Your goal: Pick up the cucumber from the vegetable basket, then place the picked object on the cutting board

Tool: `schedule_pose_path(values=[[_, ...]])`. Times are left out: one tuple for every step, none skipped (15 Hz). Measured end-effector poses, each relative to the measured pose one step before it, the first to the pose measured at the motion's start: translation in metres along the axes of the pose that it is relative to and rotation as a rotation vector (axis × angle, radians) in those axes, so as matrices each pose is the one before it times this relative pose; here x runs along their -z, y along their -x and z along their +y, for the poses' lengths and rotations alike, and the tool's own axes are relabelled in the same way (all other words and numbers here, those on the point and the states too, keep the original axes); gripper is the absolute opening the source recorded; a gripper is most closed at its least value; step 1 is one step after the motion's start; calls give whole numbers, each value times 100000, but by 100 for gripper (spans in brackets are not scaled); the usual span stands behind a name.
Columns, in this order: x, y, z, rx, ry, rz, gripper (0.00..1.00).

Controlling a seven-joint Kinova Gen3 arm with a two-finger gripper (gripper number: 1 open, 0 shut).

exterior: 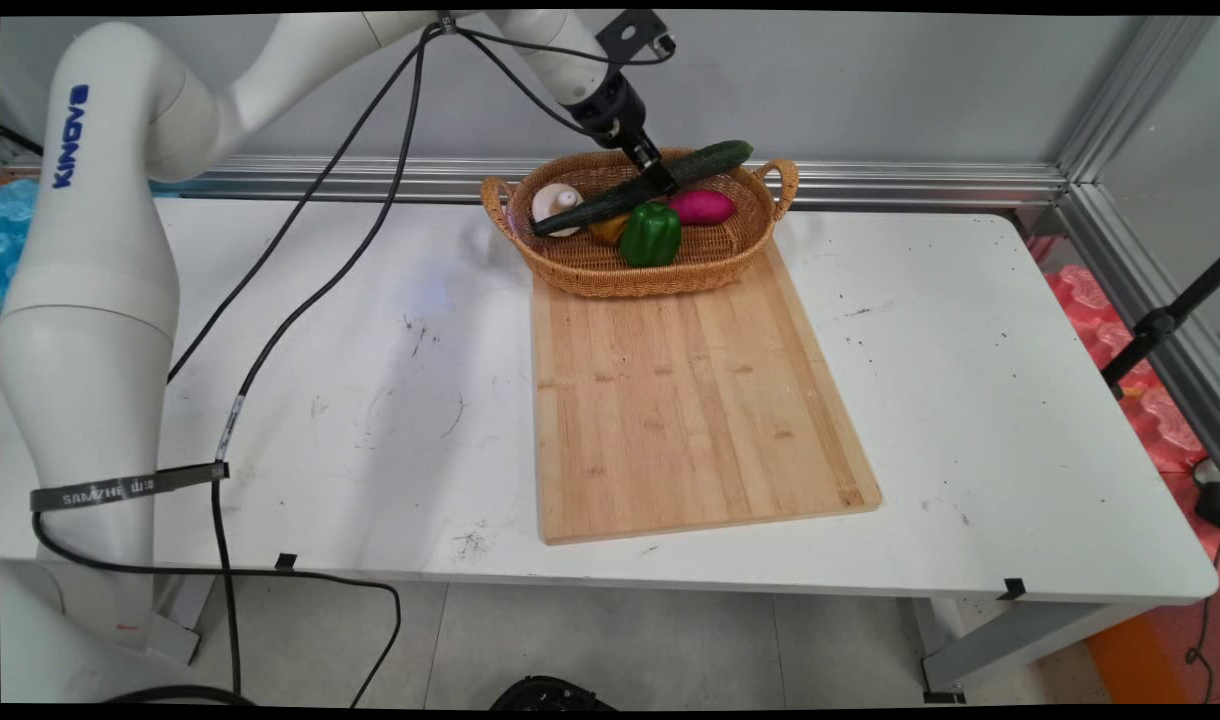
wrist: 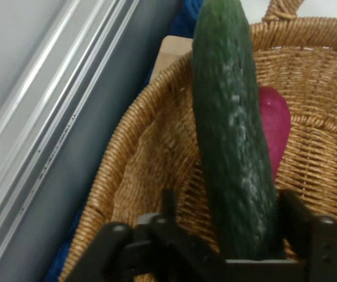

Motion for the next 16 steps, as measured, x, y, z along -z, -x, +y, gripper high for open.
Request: schedule_pose_path(values=[[-135, 88, 107, 12, 568, -119, 0], [-106, 44, 89, -60, 439, -95, 0], [-85, 33, 97, -79, 445, -81, 0], [-19, -17, 90, -153, 319, -44, 0], [-2, -63, 97, -195, 235, -83, 0], [167, -188, 126, -387, 14, 42, 0], [274, -292, 161, -500, -237, -24, 0], [359, -289, 137, -345, -459, 50, 0], [543, -459, 211, -529, -829, 159, 0], [561, -472, 231, -377, -880, 186, 0], [660, -676, 334, -511, -960, 360, 0], [721, -770, 426, -640, -896, 419, 0], [723, -823, 520, -723, -634, 461, 0], [710, -938, 622, -760, -392, 627, 0], [563, -826, 623, -514, -95, 585, 0], [641, -929, 785, -223, 80, 491, 0]])
